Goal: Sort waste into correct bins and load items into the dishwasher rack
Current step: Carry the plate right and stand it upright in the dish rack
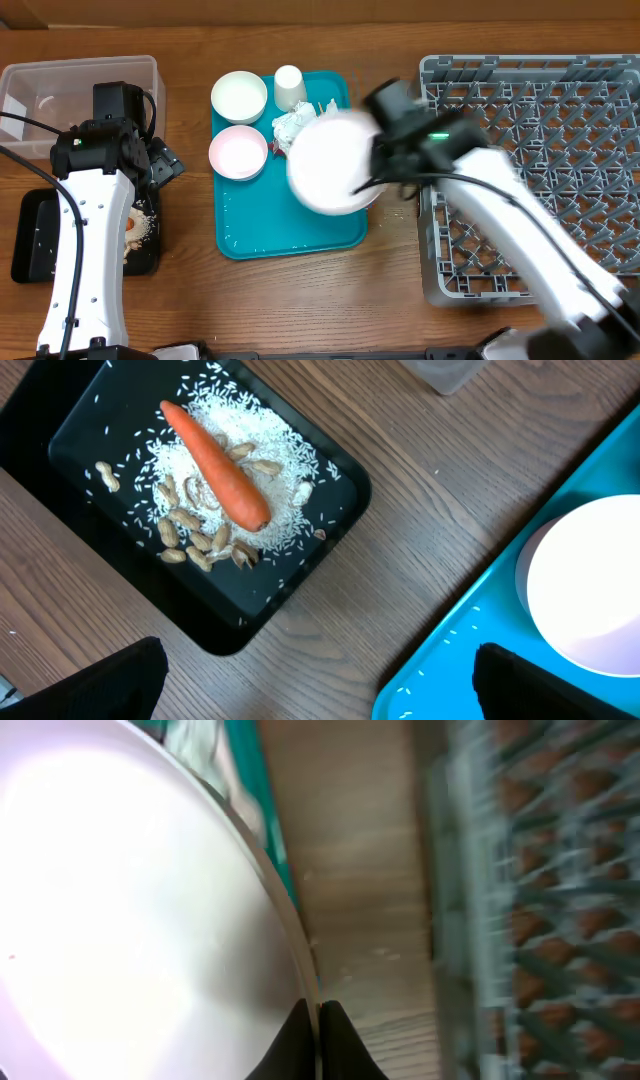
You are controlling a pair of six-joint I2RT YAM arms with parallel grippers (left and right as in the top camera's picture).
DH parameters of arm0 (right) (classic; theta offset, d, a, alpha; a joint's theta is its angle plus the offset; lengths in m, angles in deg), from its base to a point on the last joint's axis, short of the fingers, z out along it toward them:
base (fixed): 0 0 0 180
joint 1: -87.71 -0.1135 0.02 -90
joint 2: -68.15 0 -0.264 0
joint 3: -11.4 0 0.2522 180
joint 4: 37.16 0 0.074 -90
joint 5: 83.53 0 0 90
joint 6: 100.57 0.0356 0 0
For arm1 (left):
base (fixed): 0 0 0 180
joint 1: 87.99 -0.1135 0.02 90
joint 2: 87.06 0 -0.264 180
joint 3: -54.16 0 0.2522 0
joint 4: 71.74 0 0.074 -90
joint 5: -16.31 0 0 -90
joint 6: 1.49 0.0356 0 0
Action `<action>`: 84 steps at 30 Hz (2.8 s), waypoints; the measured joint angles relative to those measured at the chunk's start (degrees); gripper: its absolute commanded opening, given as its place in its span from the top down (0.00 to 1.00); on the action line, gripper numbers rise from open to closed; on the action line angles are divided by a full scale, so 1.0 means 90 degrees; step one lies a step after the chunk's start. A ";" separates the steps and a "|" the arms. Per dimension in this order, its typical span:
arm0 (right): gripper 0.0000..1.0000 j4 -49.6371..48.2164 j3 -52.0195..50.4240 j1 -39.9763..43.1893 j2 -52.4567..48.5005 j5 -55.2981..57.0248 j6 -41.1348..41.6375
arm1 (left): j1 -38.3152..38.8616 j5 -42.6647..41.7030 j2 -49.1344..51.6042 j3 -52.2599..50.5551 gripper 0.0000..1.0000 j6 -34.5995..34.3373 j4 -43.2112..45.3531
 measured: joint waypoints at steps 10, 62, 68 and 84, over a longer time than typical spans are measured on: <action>0.96 -0.0046 0.0274 0.2637 0.1508 0.1676 -0.0508 | 0.0000 0.0000 0.0000 0.0000 0.00 0.0000 0.0002; 0.96 -0.3711 0.0277 0.3905 -0.1554 0.4719 -0.4954 | 0.0000 0.0000 0.0000 0.0000 0.00 0.0000 0.0000; 0.96 -0.4138 0.0277 0.3971 -0.1554 0.4619 -0.5734 | 0.0000 0.0000 0.0000 0.0000 0.00 0.0000 0.0000; 0.96 -0.3939 0.0260 0.4544 -0.1554 0.3954 -0.6271 | 0.0000 0.0000 0.0000 0.0000 0.00 0.0000 0.0000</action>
